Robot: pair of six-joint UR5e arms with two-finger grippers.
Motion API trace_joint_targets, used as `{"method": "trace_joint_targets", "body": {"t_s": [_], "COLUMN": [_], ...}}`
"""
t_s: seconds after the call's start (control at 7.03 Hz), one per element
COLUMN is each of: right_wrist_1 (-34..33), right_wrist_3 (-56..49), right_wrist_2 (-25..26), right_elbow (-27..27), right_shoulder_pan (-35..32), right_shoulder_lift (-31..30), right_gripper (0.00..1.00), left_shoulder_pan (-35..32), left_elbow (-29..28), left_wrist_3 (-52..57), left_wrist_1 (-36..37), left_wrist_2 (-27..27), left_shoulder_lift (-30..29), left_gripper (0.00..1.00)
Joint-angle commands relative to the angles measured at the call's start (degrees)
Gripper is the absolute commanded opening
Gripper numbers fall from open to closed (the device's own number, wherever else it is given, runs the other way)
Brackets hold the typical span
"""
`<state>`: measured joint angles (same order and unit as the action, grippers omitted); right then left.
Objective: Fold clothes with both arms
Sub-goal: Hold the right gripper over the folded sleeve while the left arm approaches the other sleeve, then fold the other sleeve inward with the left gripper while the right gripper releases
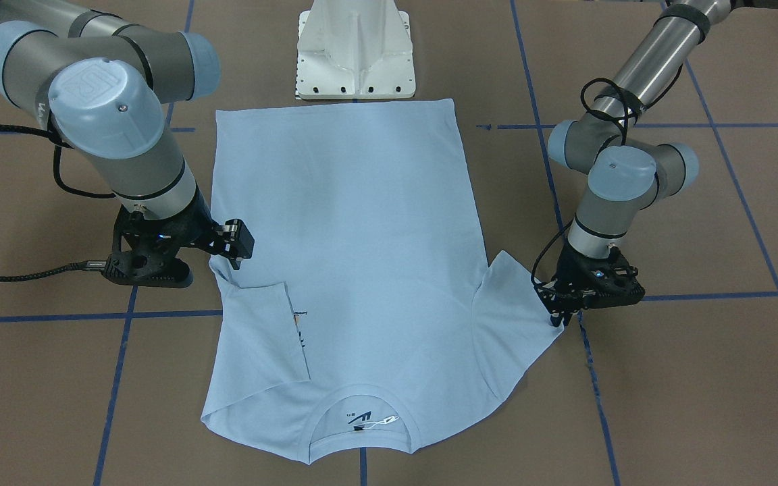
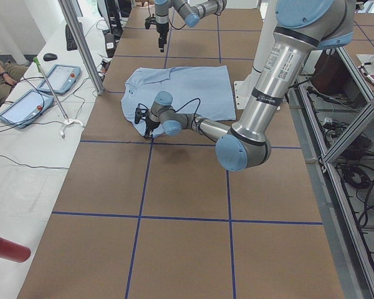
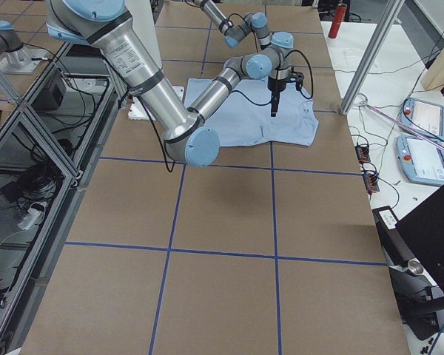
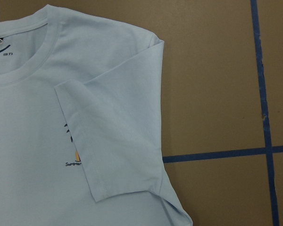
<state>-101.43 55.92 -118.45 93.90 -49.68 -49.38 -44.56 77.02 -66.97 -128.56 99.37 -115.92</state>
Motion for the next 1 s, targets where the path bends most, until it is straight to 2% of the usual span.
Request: {"method": "trace_joint_targets", "body": {"t_s": [0.0,0.14,0.28,0.43,0.57,0.71,0.85], "right_wrist_1": [0.0,0.0,0.0,0.0,0.09,3.22,6.65], "right_wrist_3": [-0.11,-0.02,-0.02,-0.02,-0.02,0.24,0.33], "right_wrist_2": [0.07,0.07,0.07,0.07,0.07,0.07,-0.02], "right_elbow": [-0.03,0.06,0.06,0.06,0.14,0.06,-0.12], "right_shoulder_pan": [-0.07,-0.07,-0.07,0.02,-0.07,0.02,-0.07], "right_shoulder_lift": [-0.19,-0.45,-0.8,-1.07,-1.33,-2.55,-4.13], "right_gripper": [1.0,1.0,1.0,1.0,1.0,1.0,1.0], "left_shoulder_pan": [0.0,0.17,0.61,1.74,2.36,3.68,3.78], "left_elbow": [6.08,10.13,10.52,9.13,2.85,-7.57,-18.72], "left_wrist_3": [-0.27,-0.44,-0.88,-5.93,-8.07,-9.92,-10.2], "left_wrist_1": [6.87,12.66,18.12,21.74,22.12,21.26,15.68], "left_wrist_2": [2.21,2.31,2.23,2.14,1.88,1.7,-0.74], "left_shoulder_lift": [-0.1,-0.8,-4.81,-9.46,-15.77,-23.14,-30.26], "left_gripper": [0.0,0.0,0.0,0.0,0.0,0.0,0.0]}}
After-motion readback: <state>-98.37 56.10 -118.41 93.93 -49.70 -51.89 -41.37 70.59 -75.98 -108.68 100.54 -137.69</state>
